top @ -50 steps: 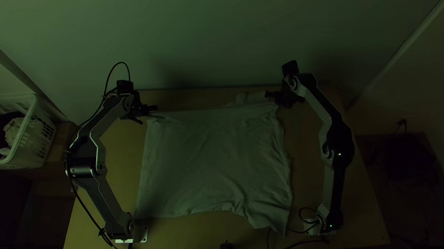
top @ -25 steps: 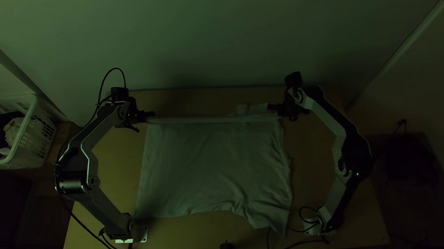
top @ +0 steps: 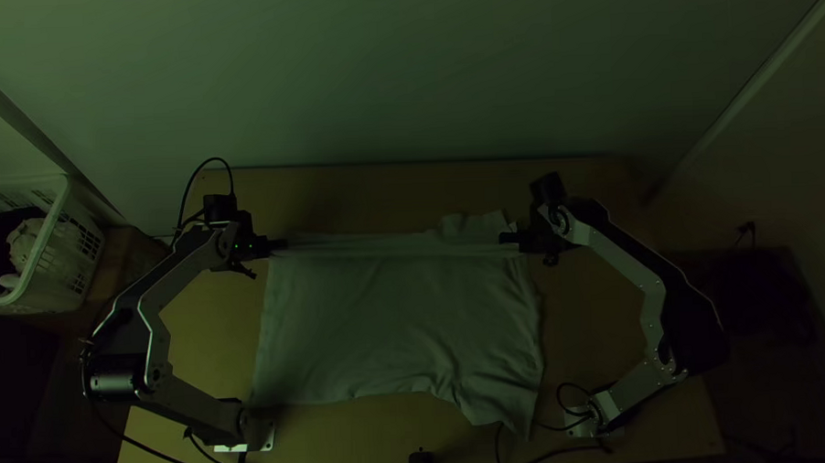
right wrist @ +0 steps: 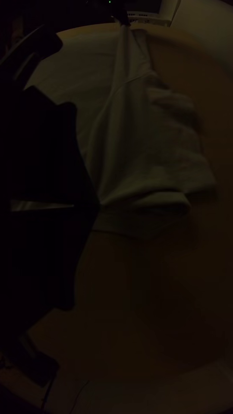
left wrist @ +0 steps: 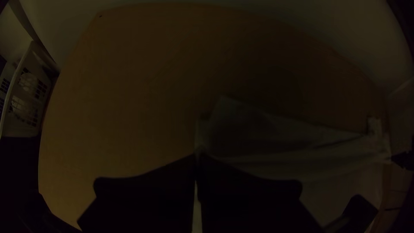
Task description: Fold the t-shirt
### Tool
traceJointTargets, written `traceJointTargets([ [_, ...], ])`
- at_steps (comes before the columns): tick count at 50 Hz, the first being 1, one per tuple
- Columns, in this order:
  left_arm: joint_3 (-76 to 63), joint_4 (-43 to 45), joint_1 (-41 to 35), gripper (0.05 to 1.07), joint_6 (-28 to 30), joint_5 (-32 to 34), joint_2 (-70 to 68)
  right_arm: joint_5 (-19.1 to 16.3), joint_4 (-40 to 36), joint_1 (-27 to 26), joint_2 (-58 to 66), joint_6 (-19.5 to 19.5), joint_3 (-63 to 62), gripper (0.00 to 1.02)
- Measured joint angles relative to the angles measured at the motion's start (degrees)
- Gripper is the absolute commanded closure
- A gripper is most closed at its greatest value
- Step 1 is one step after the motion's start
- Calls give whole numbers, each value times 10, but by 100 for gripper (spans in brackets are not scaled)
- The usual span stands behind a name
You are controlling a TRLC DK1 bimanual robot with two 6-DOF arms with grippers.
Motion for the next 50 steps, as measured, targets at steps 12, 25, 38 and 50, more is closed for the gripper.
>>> traceJointTargets([
  [12, -57, 21, 0, 105, 4, 0, -27, 0, 11, 4, -32, 0, -51, 100],
  [25, -82, 42, 5, 105, 5, 4, -32, 3, 33, 4, -29, 0, -92, 100],
  [38, -95, 57, 11, 66, 5, 7, -32, 9, 43, 7, -8, 0, -107, 46],
  [50, -95, 43, 21, 18, 15, 20, -41, 19, 21, 7, -16, 1, -108, 6],
])
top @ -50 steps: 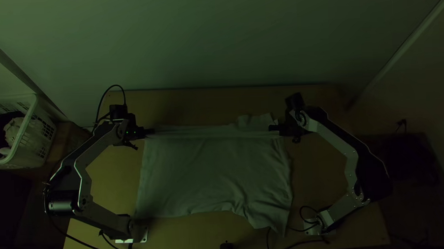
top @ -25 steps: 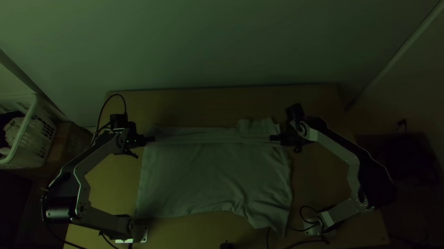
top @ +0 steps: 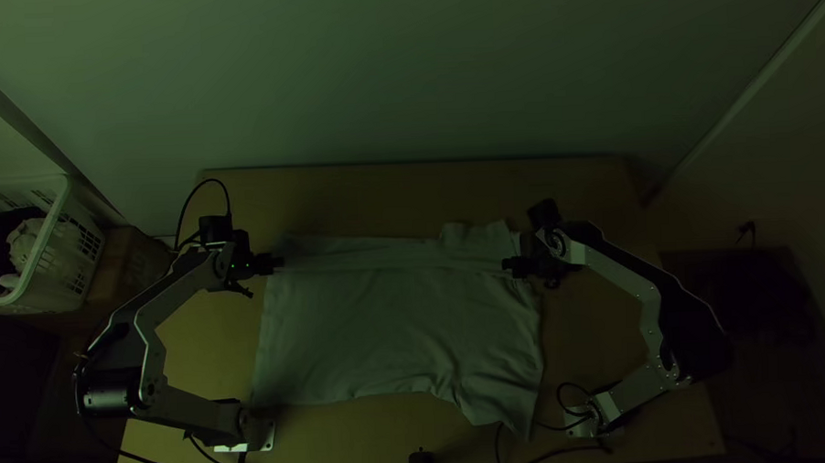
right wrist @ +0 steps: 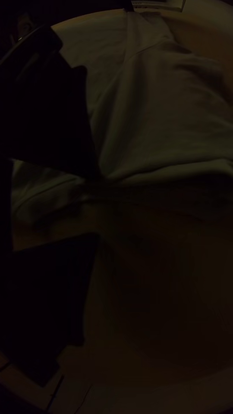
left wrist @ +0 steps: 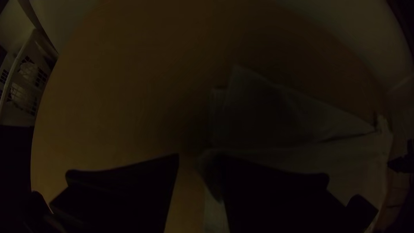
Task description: Fold the t-shirt
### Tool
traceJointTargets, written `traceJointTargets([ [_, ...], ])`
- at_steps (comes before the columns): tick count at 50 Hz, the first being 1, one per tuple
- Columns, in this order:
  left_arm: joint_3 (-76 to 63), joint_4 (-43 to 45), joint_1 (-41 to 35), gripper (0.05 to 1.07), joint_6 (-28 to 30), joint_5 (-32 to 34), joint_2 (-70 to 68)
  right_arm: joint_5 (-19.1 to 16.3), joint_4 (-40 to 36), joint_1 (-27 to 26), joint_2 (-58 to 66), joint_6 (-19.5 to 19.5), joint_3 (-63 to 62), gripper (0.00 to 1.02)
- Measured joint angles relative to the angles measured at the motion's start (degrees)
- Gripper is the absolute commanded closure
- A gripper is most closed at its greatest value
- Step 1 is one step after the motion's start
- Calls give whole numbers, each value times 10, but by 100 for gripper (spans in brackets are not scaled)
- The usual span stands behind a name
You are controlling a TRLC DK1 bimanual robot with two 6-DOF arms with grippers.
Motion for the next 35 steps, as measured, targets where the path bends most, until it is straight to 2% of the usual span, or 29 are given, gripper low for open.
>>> traceJointTargets([
  [6, 3, -33, 8, 12, 0, 40, -28, 0, -30, 0, -38, 0, 1, 4],
  [16, 41, -103, 13, 12, 5, 76, -89, 0, -101, 12, -129, 0, 38, 4],
  [24, 54, -160, 13, 12, 30, 81, -149, 0, -177, 26, -173, 6, 54, 4],
  [35, 54, -247, 21, 12, 80, 84, -195, 0, -237, 37, -231, 24, 54, 5],
])
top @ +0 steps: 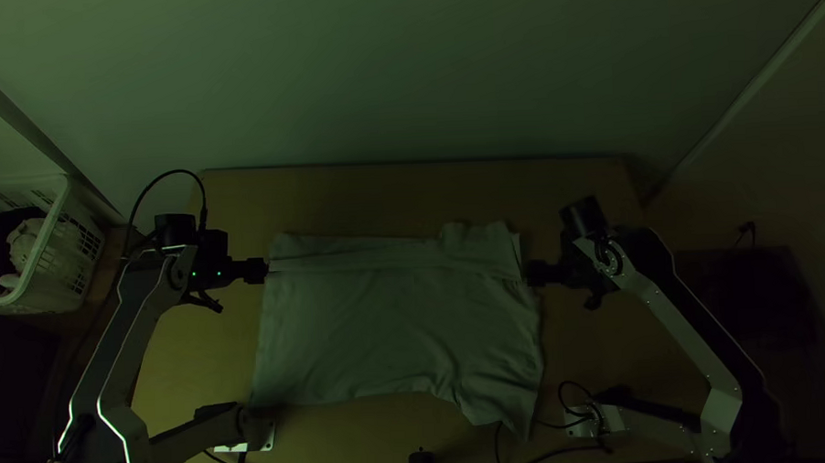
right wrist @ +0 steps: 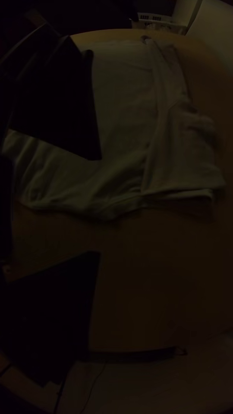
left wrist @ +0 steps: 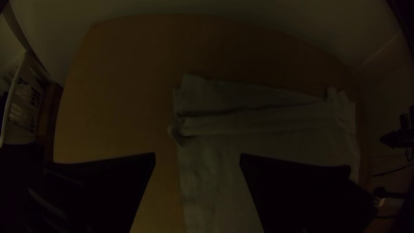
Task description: Fold the t-shirt
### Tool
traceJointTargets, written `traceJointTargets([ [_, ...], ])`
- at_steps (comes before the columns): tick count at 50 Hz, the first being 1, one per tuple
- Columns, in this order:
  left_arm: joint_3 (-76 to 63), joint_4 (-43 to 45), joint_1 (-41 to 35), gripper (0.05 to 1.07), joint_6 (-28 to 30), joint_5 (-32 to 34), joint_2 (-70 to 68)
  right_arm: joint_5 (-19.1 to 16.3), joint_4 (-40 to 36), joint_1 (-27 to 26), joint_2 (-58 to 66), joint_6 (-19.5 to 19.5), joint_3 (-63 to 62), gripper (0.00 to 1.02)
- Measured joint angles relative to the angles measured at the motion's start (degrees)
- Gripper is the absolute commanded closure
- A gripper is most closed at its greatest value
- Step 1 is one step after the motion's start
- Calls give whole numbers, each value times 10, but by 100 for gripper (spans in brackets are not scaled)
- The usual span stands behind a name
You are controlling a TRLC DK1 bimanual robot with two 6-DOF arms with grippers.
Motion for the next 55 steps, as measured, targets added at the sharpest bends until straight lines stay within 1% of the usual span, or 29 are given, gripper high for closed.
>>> traceJointTargets([
  [5, -3, -24, 7, 12, 19, 1, -32, -1, -30, 21, -21, 17, -14, 4],
  [9, -7, -52, 8, 12, 33, 1, -64, 0, -55, 32, -33, 39, -30, 5],
  [15, -13, -91, 8, 12, 46, 1, -104, -2, -69, 47, -62, 71, -61, 5],
  [18, -15, -114, 8, 12, 53, 1, -120, -11, -82, 54, -76, 90, -79, 7],
  [25, -20, -153, 8, 12, 71, 1, -148, -34, -101, 70, -103, 127, -131, 7],
  [28, -21, -166, 8, 12, 75, 1, -157, -58, -110, 82, -112, 141, -152, 10],
  [32, -23, -180, 8, 12, 77, 1, -166, -75, -115, 95, -125, 150, -175, 10],
  [38, -35, -188, 14, 12, 79, 1, -174, -94, -151, 98, -128, 156, -186, 10],
  [41, -42, -189, 19, 12, 82, 1, -180, -100, -158, 100, -128, 156, -191, 16],
  [47, -59, -190, 24, 12, 86, 1, -200, -113, -170, 122, -128, 158, -191, 16],
  [50, -70, -191, 26, 12, 86, 1, -209, -123, -172, 131, -127, 158, -191, 20],
  [55, -88, -191, 33, 12, 93, 1, -219, -137, -172, 147, -121, 158, -192, 22],
])
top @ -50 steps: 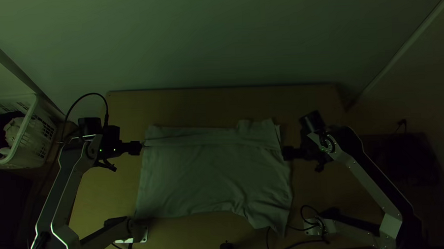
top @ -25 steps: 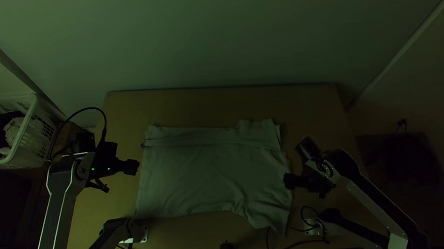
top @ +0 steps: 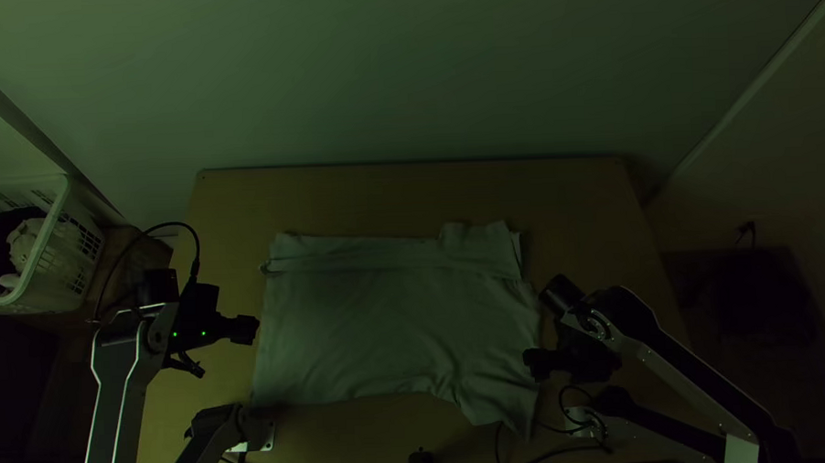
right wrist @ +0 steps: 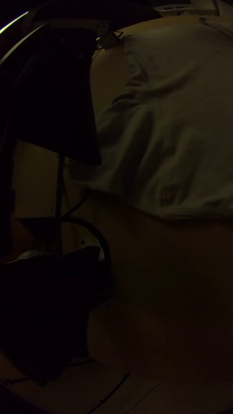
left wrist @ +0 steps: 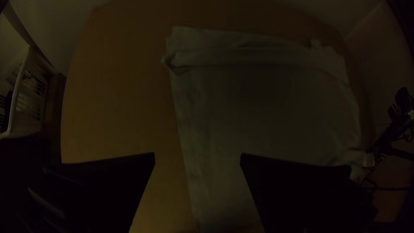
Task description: Fold the t-shirt
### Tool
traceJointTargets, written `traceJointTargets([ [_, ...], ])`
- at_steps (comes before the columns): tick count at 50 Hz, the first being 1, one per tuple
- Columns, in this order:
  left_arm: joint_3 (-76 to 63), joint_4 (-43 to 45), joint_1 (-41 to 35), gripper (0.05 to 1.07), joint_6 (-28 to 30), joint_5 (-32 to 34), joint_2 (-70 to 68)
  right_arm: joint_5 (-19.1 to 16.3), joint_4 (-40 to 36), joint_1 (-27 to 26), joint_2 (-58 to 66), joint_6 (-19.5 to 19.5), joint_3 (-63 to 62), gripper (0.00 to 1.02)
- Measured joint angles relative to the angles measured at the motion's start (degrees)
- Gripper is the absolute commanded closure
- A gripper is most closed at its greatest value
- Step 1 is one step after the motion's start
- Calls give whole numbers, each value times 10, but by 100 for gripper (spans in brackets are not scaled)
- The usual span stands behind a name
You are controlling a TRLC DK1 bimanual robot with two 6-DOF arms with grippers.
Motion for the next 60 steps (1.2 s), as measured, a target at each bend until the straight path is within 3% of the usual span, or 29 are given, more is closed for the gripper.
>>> traceJointTargets([
  [15, -19, -2, 13, 12, 19, 0, -12, -54, 10, 21, 48, -7, -11, 22],
  [37, -24, 7, 19, 12, 19, 0, -3, -100, 22, 43, 205, -72, -11, 22],
  [41, -24, 10, 19, 12, 19, 0, 5, -104, 31, 47, 229, -80, -10, 33],
  [50, -24, 19, 19, 12, 19, 0, 22, -108, 61, 52, 265, -99, -3, 35],
  [54, -24, 22, 19, 12, 19, 0, 26, -114, 70, 52, 278, -105, -3, 53],
  [60, -24, 22, 19, 12, 23, 0, 30, -118, 93, 52, 293, -108, -3, 94],
])
